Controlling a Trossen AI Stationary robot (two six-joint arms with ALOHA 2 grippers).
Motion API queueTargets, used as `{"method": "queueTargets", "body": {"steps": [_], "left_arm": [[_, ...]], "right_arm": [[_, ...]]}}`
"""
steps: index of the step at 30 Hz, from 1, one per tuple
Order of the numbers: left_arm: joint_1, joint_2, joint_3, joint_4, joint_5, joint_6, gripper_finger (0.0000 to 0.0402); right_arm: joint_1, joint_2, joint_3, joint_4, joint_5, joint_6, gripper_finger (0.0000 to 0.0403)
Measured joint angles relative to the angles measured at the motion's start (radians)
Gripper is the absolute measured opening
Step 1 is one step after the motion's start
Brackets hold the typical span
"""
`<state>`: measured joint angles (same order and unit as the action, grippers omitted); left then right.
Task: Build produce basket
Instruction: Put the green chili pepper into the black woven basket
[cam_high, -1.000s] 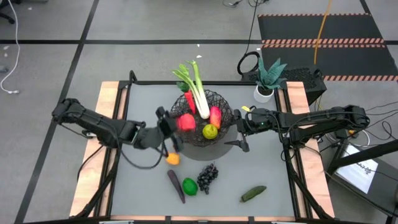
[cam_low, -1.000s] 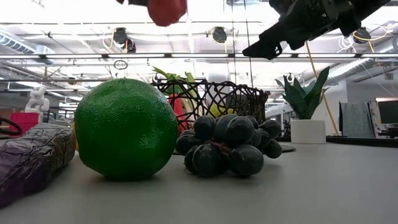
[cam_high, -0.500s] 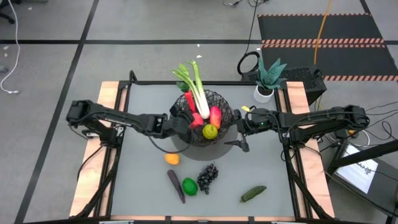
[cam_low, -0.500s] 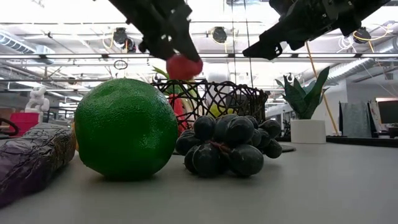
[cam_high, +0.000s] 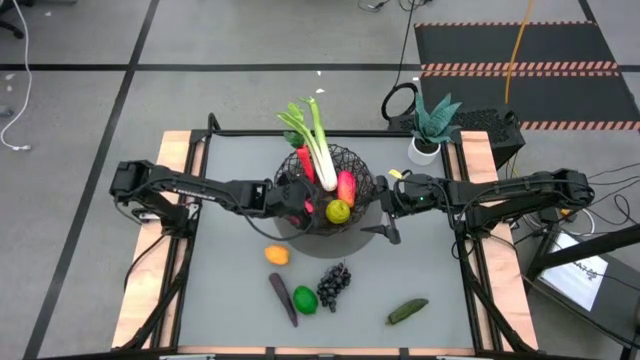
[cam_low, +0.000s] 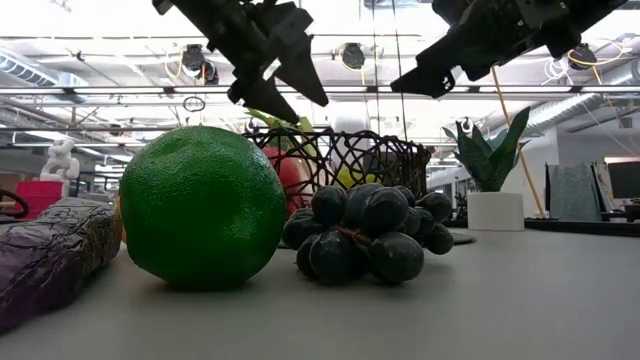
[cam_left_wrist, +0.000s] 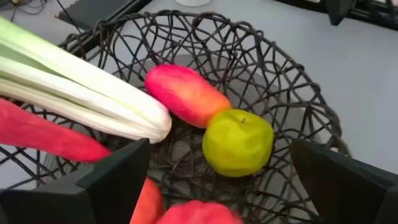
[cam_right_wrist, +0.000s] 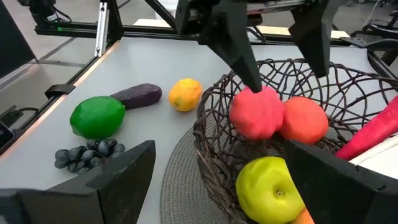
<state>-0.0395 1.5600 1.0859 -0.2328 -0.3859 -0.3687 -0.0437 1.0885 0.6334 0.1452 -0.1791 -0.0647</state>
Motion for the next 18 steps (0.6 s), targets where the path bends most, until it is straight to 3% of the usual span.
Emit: {"method": "queueTargets", "body": {"steps": [7,18], "left_arm": [[-0.003,-0.004,0.000,-0.011,0.003,0.015,0.0387],[-0.045,-0.109,0.000,-0.069,0.003,-0.012,0.0353]], "right_arm": [[0.004,0.000,0.000,-0.019,0.101,0.090,0.0348],[0.180,0.000,0.000,-0.359,0.097,0.235,0.0348]]}}
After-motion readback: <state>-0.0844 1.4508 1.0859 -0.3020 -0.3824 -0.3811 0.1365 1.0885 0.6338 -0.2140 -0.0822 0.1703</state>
